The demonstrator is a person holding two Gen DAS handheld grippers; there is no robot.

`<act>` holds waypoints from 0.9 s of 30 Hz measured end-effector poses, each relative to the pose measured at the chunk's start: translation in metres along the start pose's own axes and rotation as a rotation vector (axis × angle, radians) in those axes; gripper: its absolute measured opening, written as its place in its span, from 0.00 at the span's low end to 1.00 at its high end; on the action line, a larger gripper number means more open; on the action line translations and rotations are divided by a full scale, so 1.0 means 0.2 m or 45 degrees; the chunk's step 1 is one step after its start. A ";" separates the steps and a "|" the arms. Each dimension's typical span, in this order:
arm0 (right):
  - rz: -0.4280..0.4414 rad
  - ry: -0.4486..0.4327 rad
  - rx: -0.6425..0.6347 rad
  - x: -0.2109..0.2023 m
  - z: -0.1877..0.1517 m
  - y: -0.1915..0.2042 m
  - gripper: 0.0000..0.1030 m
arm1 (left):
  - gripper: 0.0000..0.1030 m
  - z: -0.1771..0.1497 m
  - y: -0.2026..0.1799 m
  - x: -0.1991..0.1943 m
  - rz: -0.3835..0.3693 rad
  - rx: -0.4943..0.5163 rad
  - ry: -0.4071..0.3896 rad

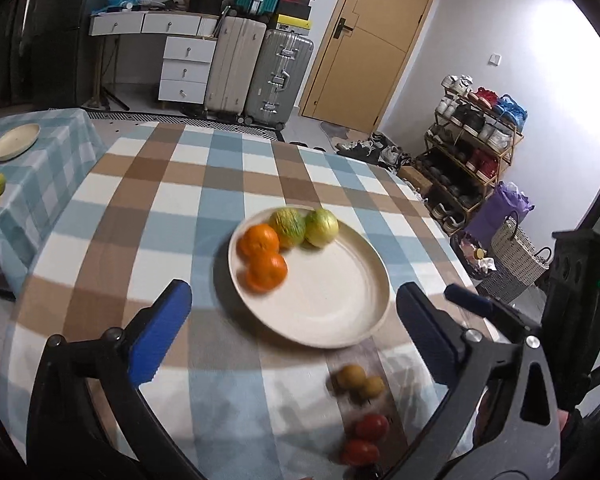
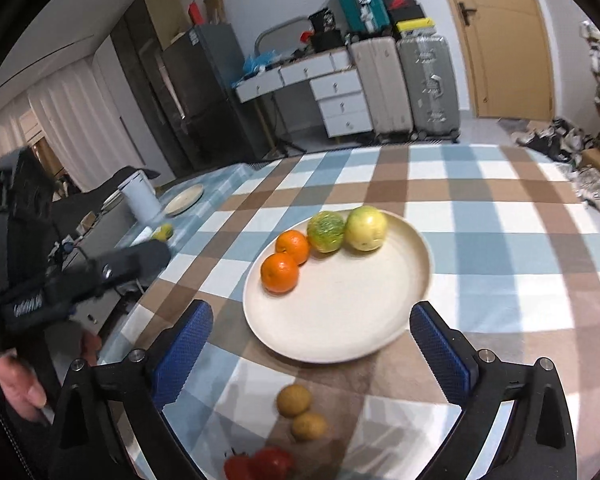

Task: Organize fruits
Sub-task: 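Lift both open tools away from the plate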

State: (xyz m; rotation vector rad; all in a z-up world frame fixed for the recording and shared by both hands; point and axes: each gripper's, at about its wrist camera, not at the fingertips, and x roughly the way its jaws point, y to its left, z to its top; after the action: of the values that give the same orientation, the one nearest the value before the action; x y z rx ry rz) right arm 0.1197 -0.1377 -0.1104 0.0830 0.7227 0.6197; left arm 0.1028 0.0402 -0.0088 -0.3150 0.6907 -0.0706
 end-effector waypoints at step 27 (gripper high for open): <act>-0.059 -0.009 -0.056 -0.32 -0.49 0.14 1.00 | 0.99 -0.55 0.00 -0.11 0.023 0.079 0.162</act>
State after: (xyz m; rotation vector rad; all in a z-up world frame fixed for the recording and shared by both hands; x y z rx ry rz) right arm 0.0061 -0.1642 -0.1396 0.0278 0.7022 0.5900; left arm 0.0163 0.0153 -0.0747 -0.2461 0.8157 -0.0950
